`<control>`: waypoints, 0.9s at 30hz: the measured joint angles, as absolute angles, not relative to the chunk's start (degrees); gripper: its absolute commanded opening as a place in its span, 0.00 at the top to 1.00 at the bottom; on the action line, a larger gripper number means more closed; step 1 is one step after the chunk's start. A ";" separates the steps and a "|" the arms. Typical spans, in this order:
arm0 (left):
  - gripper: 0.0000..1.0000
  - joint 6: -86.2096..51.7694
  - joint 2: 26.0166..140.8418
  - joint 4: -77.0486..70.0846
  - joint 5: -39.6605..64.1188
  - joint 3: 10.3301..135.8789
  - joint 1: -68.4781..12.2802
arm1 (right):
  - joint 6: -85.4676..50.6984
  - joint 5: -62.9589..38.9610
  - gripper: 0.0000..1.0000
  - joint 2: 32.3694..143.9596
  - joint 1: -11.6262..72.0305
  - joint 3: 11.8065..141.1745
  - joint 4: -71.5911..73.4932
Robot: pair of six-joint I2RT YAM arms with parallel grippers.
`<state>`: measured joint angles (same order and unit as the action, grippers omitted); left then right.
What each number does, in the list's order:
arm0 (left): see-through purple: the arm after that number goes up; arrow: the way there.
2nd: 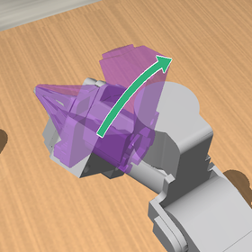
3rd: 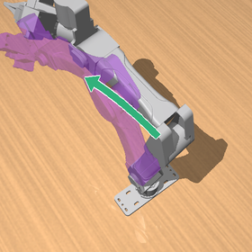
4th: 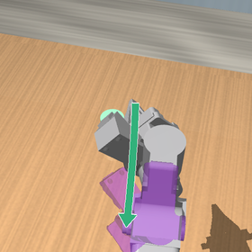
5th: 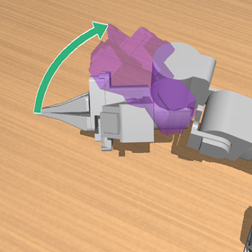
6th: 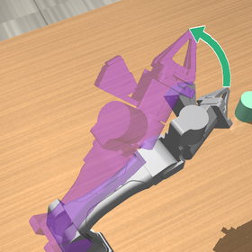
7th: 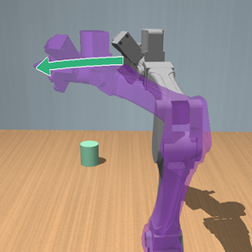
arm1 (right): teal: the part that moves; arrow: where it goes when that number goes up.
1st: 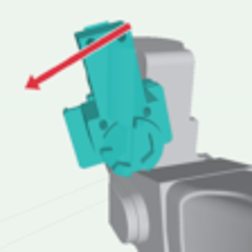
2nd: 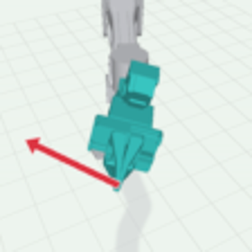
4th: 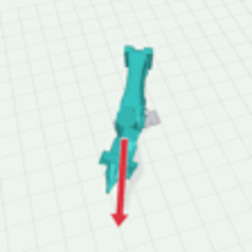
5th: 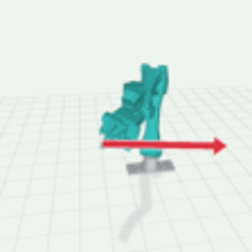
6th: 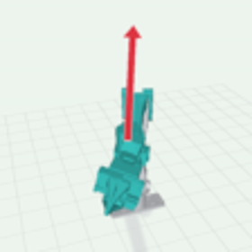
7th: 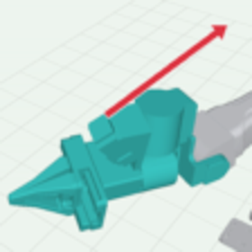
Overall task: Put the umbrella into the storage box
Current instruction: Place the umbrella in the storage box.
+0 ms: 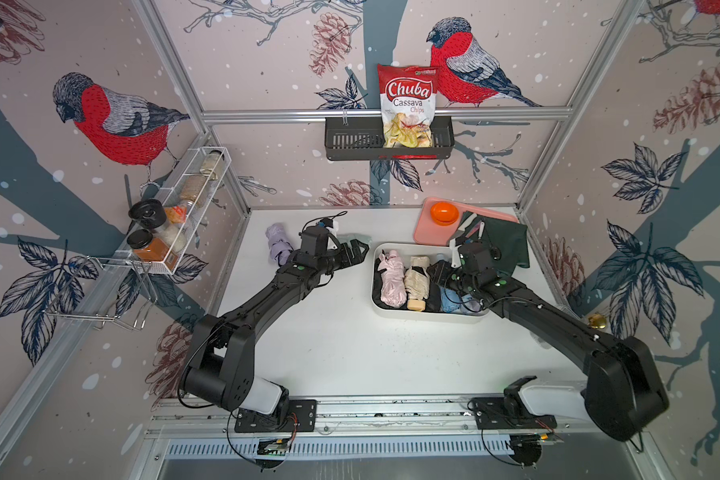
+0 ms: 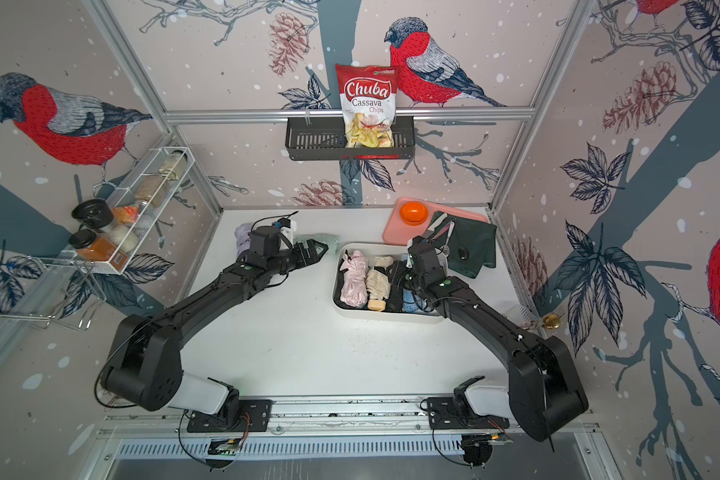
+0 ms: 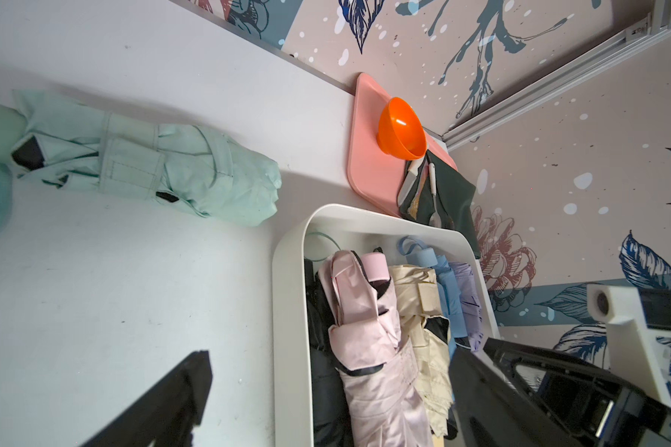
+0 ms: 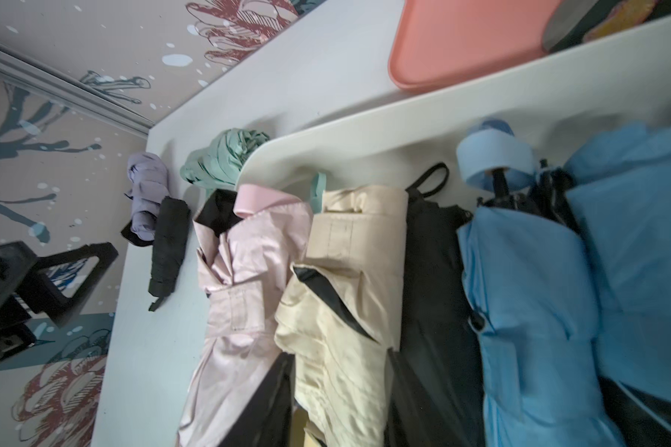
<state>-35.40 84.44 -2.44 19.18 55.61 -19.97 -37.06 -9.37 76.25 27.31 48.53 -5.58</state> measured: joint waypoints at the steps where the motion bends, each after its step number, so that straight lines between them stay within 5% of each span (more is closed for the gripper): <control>1: 0.01 -35.24 84.44 -2.39 19.09 55.57 -19.97 | -36.71 -10.31 0.68 77.19 26.70 49.12 -4.47; 15: 0.01 -34.06 84.23 -2.26 13.82 54.52 -19.33 | -34.54 -27.35 0.75 91.59 22.52 51.37 10.76; 27: 0.01 -34.09 84.84 -2.26 13.45 54.00 -17.65 | -34.94 -31.29 0.77 93.60 24.34 46.59 15.05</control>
